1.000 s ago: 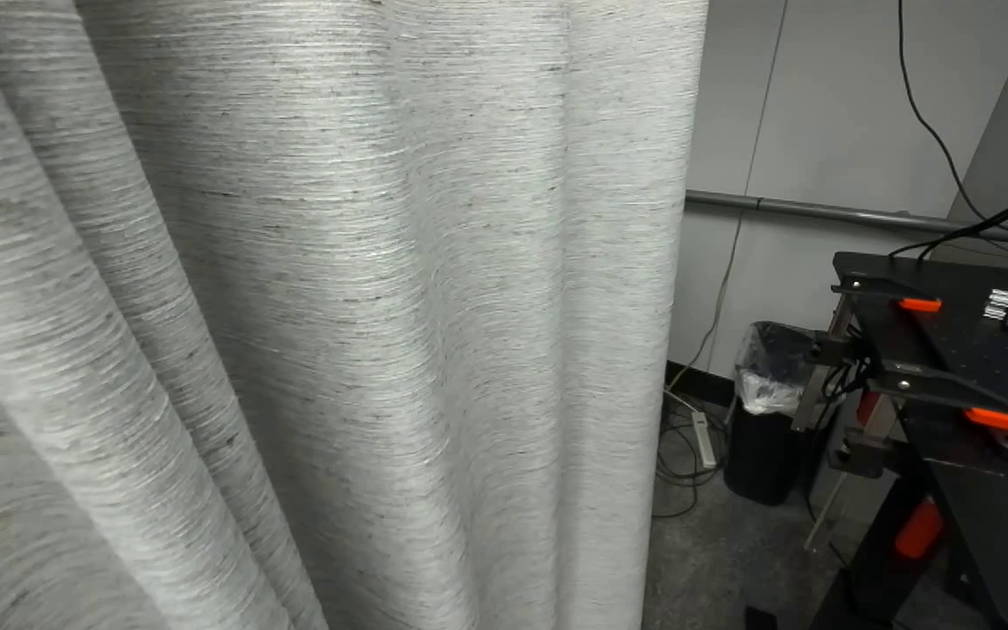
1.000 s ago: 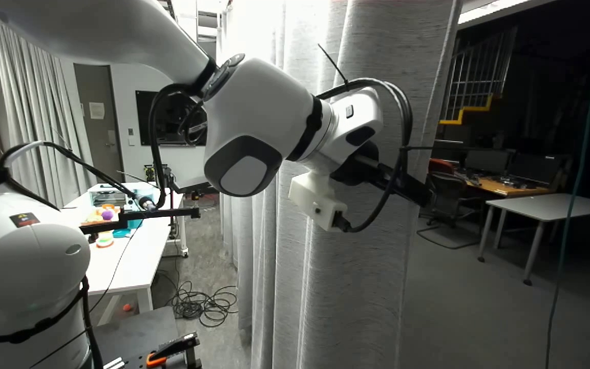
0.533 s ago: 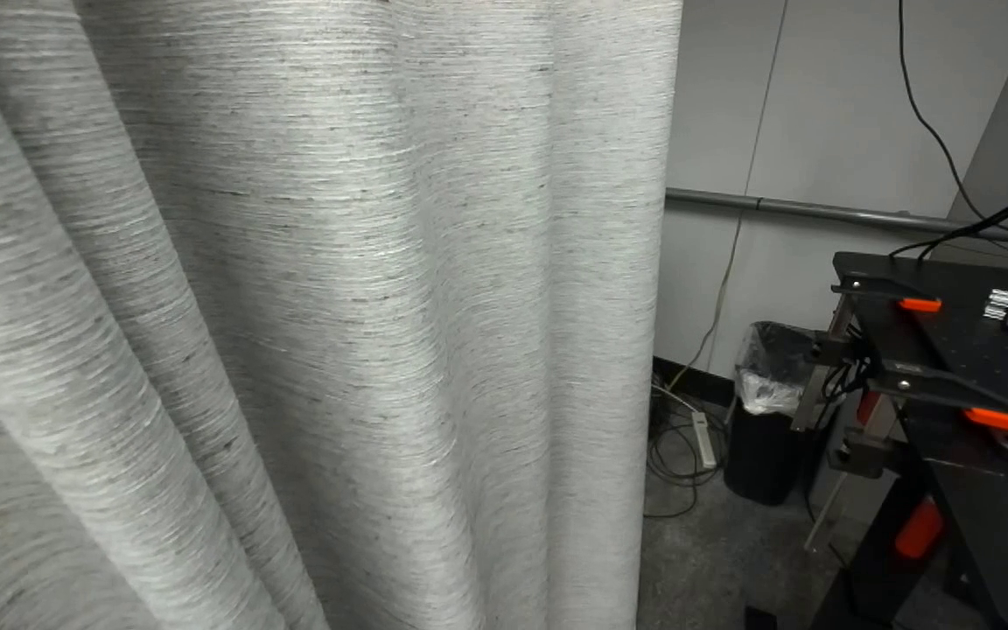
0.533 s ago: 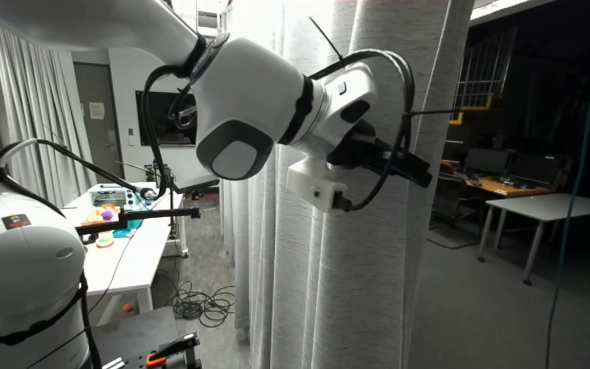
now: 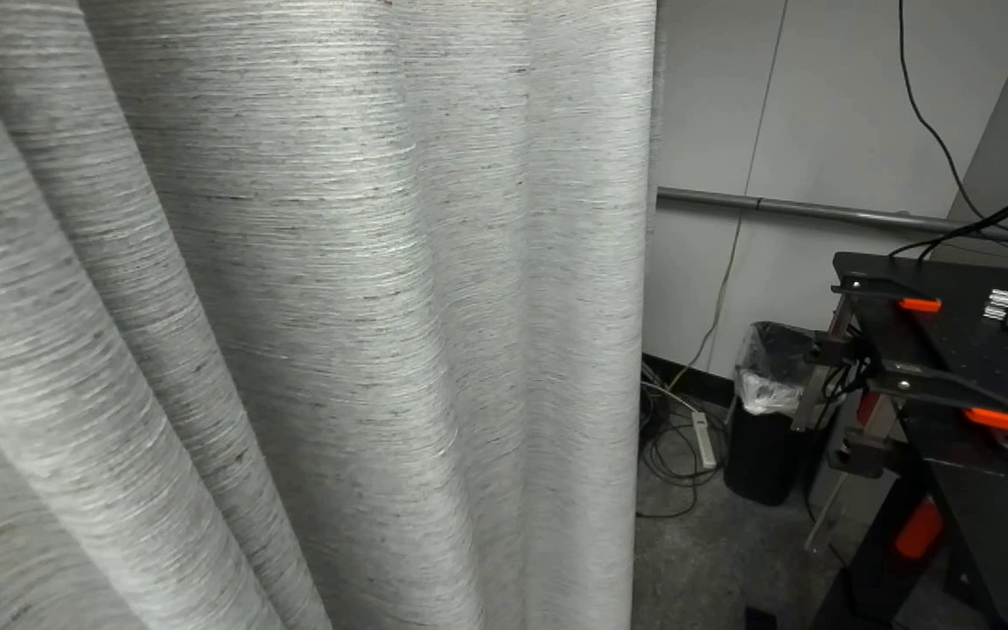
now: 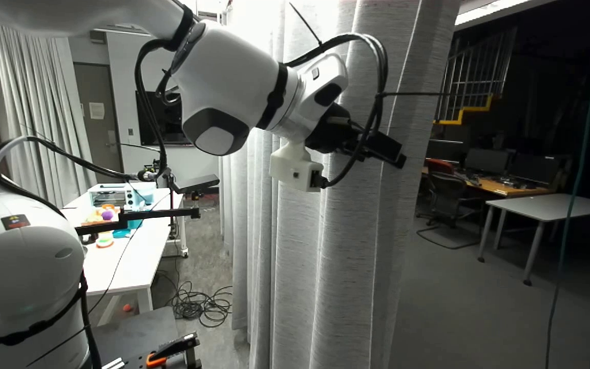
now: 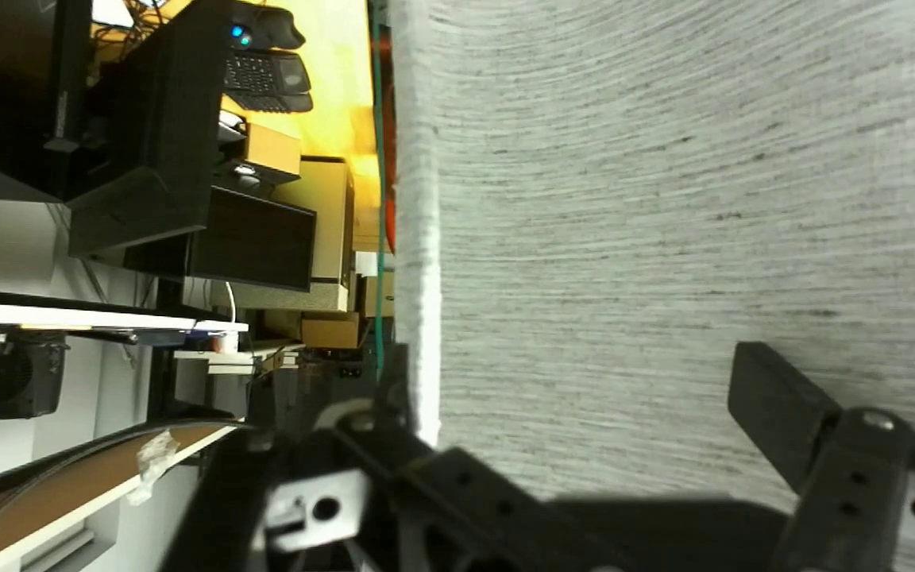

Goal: Pull the curtain to the right

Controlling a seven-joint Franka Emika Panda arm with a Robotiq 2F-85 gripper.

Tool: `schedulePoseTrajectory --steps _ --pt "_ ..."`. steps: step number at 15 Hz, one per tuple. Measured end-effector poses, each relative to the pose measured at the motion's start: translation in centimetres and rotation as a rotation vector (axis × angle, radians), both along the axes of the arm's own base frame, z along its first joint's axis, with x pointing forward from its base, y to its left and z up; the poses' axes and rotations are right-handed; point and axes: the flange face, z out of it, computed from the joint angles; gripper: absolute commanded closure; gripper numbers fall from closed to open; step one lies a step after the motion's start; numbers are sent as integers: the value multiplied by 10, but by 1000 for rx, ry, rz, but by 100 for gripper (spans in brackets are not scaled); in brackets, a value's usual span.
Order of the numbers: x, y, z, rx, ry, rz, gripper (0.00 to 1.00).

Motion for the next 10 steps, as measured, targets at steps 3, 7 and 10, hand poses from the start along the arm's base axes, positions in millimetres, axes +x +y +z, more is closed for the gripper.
schedulePoseTrajectory --steps 3,7,10 --pt "-4 51 -3 4 22 53 0" --pt "-19 126 -10 -31 34 117 0" --pt "-29 174 -17 -84 36 171 0"
